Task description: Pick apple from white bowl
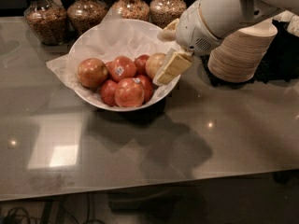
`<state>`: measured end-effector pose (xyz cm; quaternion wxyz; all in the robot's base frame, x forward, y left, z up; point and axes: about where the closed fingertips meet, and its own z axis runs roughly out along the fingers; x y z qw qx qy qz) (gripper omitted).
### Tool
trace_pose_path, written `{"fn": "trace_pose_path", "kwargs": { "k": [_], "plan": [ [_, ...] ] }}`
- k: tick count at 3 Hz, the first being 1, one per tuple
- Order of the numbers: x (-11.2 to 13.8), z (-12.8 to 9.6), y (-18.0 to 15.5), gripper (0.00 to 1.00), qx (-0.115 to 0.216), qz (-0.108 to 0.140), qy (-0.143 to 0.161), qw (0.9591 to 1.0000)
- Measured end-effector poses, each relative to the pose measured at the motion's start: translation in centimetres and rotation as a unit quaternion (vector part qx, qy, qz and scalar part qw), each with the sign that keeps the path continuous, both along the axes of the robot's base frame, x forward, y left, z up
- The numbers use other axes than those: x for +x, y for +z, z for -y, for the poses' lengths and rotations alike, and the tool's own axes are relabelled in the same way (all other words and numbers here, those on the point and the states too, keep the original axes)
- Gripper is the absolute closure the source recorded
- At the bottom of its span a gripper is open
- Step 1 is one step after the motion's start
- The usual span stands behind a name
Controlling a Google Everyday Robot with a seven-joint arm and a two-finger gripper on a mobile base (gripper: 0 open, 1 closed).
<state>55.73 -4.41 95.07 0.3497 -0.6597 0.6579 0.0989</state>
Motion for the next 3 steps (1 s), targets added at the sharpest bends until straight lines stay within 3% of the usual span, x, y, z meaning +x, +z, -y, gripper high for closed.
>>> {"fn": "trace_pose_path", "kwargs": {
  "k": [3],
  "plan": [
    [1.8, 0.4, -2.2, 0.26, -0.003, -0.007, -0.029, 0.9996]
  ]
}}
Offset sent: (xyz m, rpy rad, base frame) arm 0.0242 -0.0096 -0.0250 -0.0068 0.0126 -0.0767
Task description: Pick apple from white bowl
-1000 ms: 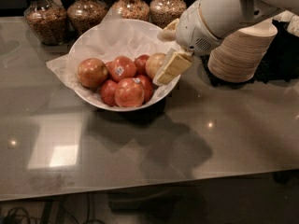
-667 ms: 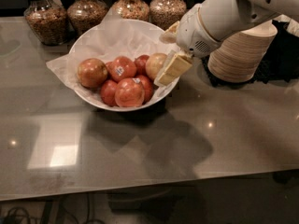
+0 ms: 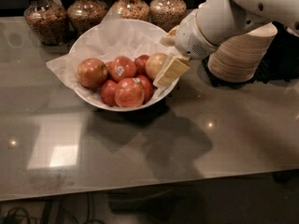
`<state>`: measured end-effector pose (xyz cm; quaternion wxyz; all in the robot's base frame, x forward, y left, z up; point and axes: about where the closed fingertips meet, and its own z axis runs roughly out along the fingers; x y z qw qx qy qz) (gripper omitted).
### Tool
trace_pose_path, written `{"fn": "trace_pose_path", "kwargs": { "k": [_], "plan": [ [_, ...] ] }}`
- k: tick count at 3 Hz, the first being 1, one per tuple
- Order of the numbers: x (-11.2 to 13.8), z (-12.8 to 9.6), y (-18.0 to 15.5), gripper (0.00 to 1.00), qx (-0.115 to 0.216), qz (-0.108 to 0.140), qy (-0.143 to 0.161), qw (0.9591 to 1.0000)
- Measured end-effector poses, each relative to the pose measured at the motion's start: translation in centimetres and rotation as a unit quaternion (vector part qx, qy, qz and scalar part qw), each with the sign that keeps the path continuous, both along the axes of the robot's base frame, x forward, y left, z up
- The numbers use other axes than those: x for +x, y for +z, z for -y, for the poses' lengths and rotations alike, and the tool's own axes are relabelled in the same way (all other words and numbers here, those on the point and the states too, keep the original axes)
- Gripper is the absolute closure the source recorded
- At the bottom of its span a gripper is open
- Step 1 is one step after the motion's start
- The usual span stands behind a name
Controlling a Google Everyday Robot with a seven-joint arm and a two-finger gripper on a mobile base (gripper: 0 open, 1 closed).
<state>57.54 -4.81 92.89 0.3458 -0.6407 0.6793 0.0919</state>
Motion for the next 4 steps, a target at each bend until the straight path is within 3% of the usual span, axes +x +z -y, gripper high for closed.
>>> {"fn": "trace_pose_path", "kwargs": {
  "k": [4],
  "plan": [
    [1.1, -0.5, -2.6, 0.33, -0.003, -0.020, -0.017, 0.9997]
  ]
}}
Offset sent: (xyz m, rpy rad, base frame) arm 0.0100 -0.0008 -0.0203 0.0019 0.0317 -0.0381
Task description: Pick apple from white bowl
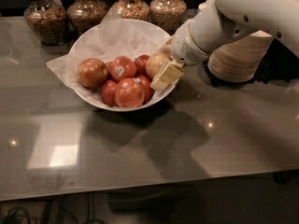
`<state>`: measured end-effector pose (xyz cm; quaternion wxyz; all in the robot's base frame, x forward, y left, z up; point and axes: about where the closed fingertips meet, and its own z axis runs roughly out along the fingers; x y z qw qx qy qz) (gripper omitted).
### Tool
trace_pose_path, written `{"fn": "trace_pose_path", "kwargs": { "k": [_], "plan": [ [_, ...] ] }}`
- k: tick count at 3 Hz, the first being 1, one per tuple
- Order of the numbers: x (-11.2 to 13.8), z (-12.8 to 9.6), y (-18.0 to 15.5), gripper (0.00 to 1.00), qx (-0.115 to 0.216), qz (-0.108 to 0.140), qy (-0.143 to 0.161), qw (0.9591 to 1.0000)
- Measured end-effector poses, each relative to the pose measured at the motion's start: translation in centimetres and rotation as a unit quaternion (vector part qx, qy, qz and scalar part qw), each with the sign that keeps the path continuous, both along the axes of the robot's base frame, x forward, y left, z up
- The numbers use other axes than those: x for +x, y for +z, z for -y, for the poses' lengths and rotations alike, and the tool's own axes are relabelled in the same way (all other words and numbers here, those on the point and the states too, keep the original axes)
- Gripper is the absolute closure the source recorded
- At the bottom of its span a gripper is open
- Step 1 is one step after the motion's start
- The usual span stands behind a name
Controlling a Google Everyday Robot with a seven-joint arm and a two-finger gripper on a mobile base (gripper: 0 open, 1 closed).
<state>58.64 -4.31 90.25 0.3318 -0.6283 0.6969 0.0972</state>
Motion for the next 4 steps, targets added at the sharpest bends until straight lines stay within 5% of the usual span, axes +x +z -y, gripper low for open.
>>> {"fn": "trace_pose_path", "kwargs": {
  "k": [1, 3, 4],
  "plan": [
    [0.00, 0.00, 0.00, 0.49, 0.000, 0.000, 0.000, 1.0000],
    [0.00, -0.01, 0.00, 0.95, 0.000, 0.000, 0.000, 1.0000],
    [-0.01, -0.01, 0.01, 1.00, 0.000, 0.000, 0.000, 1.0000]
  ]
}}
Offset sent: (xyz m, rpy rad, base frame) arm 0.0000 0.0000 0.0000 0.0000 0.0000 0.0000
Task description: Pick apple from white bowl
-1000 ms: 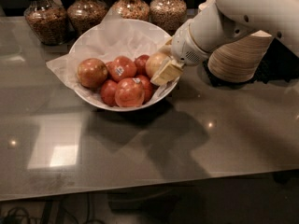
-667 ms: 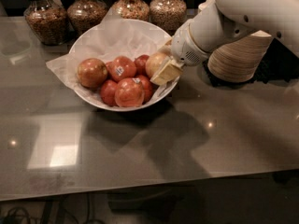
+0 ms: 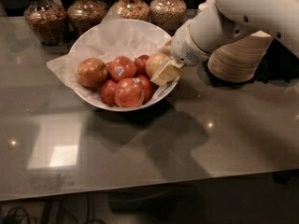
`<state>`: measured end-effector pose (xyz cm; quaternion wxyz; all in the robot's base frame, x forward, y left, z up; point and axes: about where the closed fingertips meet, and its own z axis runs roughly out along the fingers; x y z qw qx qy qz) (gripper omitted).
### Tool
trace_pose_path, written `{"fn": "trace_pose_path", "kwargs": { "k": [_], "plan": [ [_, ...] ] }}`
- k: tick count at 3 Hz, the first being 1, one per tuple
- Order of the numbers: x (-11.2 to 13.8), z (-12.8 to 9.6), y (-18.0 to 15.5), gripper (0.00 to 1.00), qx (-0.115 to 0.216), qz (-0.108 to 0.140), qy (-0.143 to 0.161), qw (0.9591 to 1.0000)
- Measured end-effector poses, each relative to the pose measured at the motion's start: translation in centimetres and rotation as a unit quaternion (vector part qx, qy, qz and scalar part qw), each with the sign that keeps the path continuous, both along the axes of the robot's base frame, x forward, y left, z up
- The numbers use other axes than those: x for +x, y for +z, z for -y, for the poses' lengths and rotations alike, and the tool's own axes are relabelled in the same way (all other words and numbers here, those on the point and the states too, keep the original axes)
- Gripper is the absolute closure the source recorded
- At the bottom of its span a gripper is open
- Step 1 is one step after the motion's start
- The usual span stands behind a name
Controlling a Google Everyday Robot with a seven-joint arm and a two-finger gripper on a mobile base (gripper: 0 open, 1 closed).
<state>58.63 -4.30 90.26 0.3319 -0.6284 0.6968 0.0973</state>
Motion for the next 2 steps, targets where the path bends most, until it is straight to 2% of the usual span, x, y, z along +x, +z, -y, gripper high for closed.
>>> {"fn": "trace_pose_path", "kwargs": {
  "k": [1, 2],
  "plan": [
    [-0.3, 0.0, 0.3, 1.00, 0.011, -0.003, 0.006, 0.9999],
    [-0.9, -0.3, 2.0, 1.00, 0.066, -0.006, 0.029, 0.9974]
  ]
}}
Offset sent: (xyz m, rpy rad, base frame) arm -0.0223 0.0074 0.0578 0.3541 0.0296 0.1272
